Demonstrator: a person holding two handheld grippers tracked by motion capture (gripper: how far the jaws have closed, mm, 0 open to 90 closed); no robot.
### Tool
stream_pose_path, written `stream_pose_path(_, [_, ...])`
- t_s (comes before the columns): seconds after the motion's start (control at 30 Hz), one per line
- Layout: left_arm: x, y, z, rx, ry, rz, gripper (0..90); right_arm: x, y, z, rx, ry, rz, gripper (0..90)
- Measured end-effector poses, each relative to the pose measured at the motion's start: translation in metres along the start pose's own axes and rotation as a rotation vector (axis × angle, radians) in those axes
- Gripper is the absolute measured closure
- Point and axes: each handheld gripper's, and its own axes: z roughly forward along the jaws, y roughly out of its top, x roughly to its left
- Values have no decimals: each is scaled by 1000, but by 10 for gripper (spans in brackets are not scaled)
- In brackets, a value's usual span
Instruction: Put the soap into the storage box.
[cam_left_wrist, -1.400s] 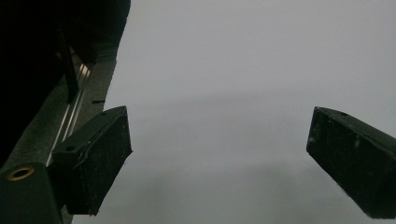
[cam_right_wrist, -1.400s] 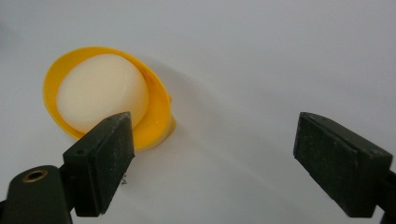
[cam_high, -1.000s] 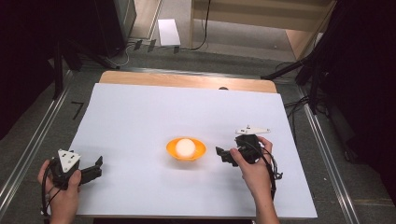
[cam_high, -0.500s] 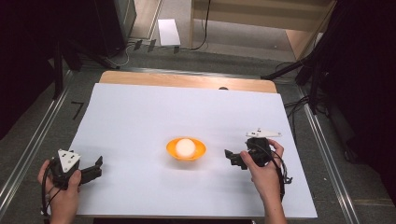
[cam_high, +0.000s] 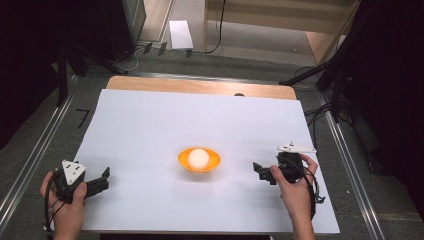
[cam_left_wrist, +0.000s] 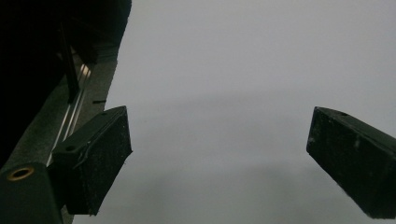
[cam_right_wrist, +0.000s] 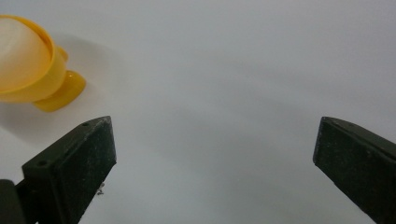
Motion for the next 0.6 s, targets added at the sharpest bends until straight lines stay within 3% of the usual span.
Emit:
stream_pose_path(0.4, [0, 0, 0, -1, 3, -1, 71, -21, -18, -11, -12, -20, 28, 0])
stream_pose_path(0.6, [0, 0, 0, -1, 5, 3, 70, -38, -32, -19, -17, -53, 53, 0])
